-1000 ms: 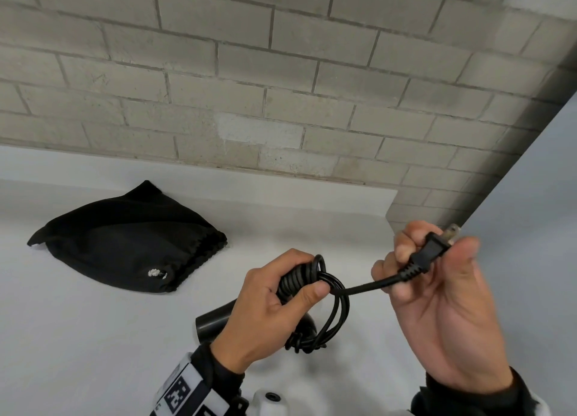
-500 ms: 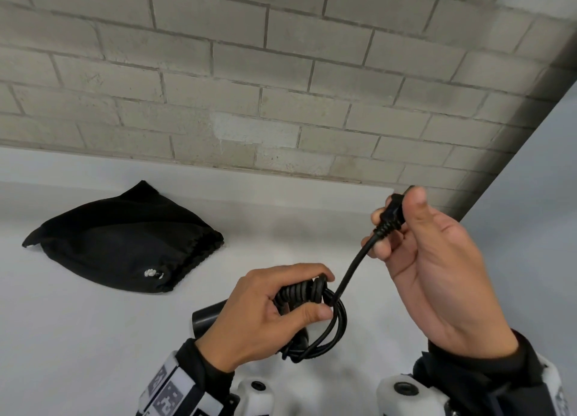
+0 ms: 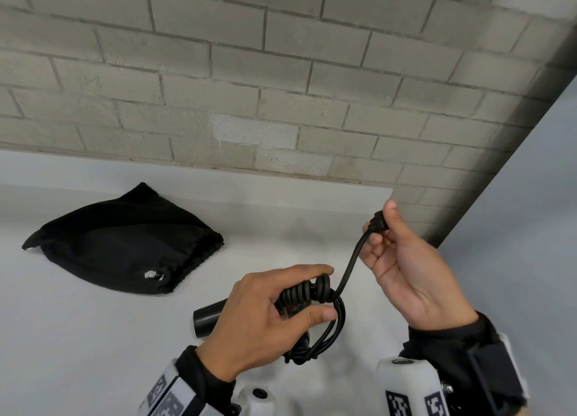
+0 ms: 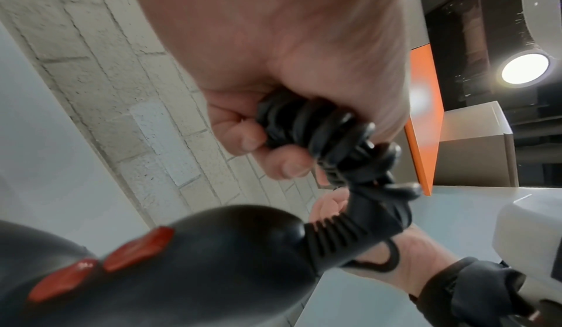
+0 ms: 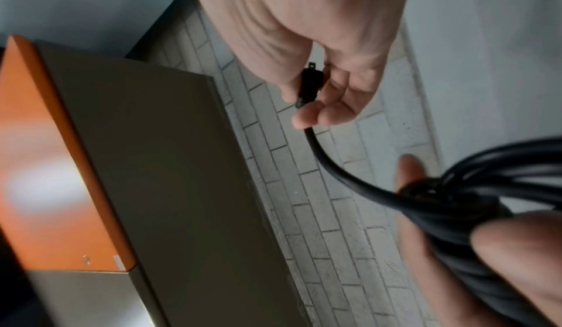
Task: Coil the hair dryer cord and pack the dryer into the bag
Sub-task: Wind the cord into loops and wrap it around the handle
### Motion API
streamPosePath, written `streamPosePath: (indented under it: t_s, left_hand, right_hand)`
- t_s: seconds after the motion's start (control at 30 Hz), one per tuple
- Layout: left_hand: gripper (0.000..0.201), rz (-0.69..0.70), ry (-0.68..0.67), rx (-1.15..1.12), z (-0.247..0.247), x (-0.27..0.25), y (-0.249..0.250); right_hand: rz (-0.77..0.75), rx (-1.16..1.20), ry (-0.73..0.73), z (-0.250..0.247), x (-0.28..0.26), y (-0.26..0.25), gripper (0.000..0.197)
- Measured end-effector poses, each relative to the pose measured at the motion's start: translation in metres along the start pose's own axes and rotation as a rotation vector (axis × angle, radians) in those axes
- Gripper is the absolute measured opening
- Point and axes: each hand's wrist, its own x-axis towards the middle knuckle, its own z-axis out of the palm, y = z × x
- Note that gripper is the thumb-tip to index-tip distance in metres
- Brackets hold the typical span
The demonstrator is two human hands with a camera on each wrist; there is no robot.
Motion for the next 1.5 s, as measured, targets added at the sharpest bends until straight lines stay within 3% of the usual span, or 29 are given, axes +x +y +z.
streamPosePath:
  t_s: [0.1, 0.4, 0.6, 0.8, 0.9, 1.0, 1.07, 1.13, 1.23, 1.37, 1.5]
  left_hand:
    - [0.051, 0.002, -0.025, 0.022, 0.002, -0.001, 0.0]
    - [0.027, 0.083, 0.025, 0.094, 0.004, -0.001, -0.003]
    - [0.024, 0.071, 0.083, -0.067, 0.006, -0.007, -0.006]
    - [0.028, 0.057, 0.111, -0.094, 0.005, -0.006, -0.01]
    - [0.029, 0.055, 0.079, -0.092, 0.005, -0.006, -0.009]
    - [0.029, 0.051, 0.056, -0.092, 0.005, -0.006, -0.008]
    - [0.028, 0.048, 0.067, -0.097, 0.006, -0.007, -0.008]
    - [0.027, 0.032, 0.088, -0.124, 0.008, -0.007, -0.009]
    - [0.028, 0.011, 0.14, -0.158, 0.008, -0.006, -0.011]
    - [0.029, 0.019, 0.173, -0.157, 0.009, -0.003, -0.01]
    - [0.026, 0.024, 0.187, -0.153, 0.009, -0.003, -0.01]
  right_hand:
    - [0.03, 0.029, 0.021, -0.004, 0.004, 0.009, 0.024]
    - [0.024, 0.031, 0.033, -0.01, 0.006, 0.013, 0.024]
    - [-0.178, -0.34, 0.064, -0.03, 0.004, 0.034, 0.013]
    - [-0.159, -0.42, -0.101, -0.041, -0.001, 0.049, 0.017]
    - [-0.245, -0.501, -0.181, -0.042, 0.001, 0.047, 0.034]
    - [-0.478, -0.903, -0.315, -0.041, -0.001, 0.037, 0.04]
    - [-0.675, -1.302, -0.362, -0.045, 0.002, 0.031, 0.028]
    - [-0.724, -1.481, -0.344, -0.051, 0.005, 0.029, 0.018]
    - [-0.589, -1.361, -0.275, -0.056, -0.001, 0.038, 0.013]
    - [-0.185, -0.802, -0.36, -0.044, -0.022, 0.058, 0.014]
    - [0.085, -0.505, -0.402, -0.038, -0.036, 0.07, 0.022]
